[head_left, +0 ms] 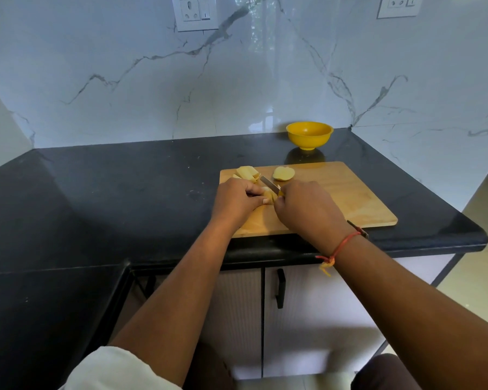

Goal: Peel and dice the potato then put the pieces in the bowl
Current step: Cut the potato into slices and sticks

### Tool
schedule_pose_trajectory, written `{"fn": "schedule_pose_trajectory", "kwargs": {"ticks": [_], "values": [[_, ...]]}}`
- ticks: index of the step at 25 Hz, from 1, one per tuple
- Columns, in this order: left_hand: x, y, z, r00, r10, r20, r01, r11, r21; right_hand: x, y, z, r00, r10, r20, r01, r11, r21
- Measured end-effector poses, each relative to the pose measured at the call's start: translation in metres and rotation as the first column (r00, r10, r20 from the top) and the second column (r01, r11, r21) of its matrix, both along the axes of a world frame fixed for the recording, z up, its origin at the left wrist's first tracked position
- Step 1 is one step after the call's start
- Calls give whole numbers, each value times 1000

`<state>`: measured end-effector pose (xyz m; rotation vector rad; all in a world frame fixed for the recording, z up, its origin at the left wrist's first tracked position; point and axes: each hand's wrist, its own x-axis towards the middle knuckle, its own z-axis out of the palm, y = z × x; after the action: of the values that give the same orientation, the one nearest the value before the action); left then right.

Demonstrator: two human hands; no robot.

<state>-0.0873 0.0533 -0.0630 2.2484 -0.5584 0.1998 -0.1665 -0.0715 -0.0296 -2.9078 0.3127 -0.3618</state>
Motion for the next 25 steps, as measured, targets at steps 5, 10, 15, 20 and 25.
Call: {"fn": "schedule_pose_trajectory", "kwargs": {"ticks": [5, 10, 15, 20, 25], "values": [[0, 0, 1, 1000, -10, 21, 10, 1000, -4, 13, 5, -6, 1000, 8, -5, -8, 1000, -25], [1, 1, 0, 1000, -22, 19, 22, 1000, -15, 18, 7, -5, 1000, 15, -16, -15, 1000, -19], [2, 2, 1, 1000, -32, -2, 32, 999, -23, 20, 18, -2, 998, -6, -68, 5, 1000, -25], [4, -1, 0, 999, -20, 32, 20, 1000, -1, 15, 23, -2, 992, 3, -128, -3, 1000, 3], [6, -1, 0, 1000, -22, 21, 23, 999, -29, -4, 24, -7, 990, 39, -136, -36, 999, 21]]}}
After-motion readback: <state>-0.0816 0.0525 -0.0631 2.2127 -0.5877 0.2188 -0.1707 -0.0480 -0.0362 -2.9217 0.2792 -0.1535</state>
